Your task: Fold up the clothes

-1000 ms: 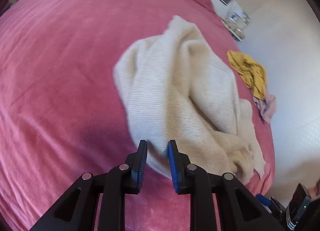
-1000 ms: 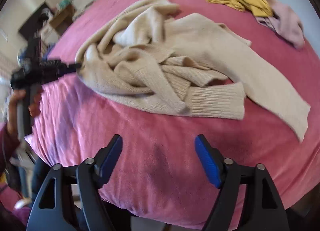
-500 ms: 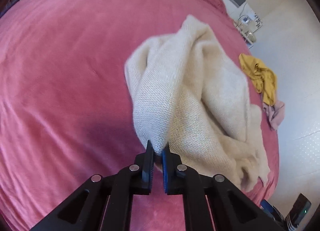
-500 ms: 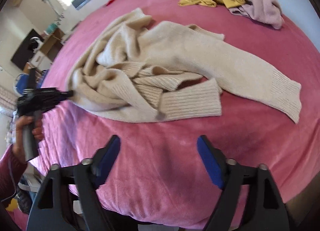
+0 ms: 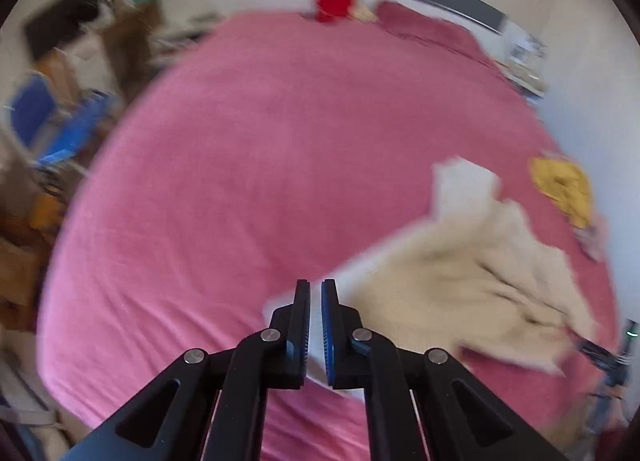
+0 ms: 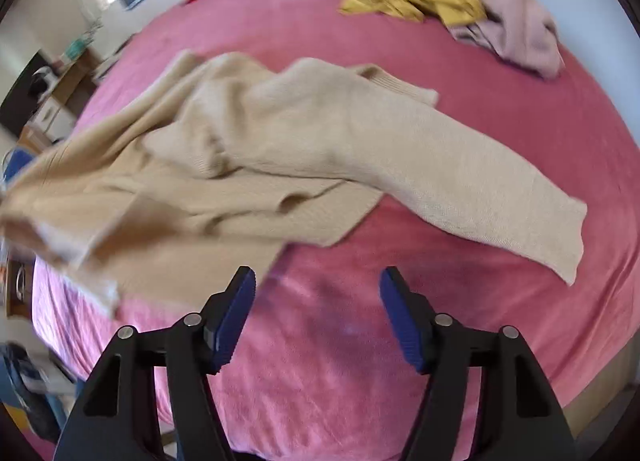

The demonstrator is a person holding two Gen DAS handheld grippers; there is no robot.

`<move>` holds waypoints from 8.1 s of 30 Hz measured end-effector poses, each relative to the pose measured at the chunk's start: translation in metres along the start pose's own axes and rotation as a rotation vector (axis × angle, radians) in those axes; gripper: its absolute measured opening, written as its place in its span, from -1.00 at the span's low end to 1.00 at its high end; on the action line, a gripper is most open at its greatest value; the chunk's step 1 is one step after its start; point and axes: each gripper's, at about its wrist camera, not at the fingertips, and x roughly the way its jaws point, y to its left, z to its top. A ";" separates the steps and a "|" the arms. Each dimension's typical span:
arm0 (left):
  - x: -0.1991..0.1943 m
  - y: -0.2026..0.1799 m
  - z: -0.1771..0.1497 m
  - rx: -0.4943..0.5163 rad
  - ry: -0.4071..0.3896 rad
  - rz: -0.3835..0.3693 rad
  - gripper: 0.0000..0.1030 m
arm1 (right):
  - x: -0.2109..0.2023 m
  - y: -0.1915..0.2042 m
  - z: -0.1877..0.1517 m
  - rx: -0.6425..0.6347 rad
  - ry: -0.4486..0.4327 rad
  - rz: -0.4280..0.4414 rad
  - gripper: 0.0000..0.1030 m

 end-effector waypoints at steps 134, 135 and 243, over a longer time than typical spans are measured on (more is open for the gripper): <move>0.259 -0.141 0.006 0.065 0.318 -0.539 -0.76 | 0.197 0.202 0.357 -0.186 0.378 0.410 0.68; 0.263 -0.140 0.009 0.053 0.330 -0.565 -0.76 | 0.204 0.208 0.356 -0.204 0.386 0.414 0.68; 0.147 -0.184 -0.171 -0.581 0.461 -0.694 -0.18 | 0.074 0.032 -0.026 0.340 0.176 0.525 -0.70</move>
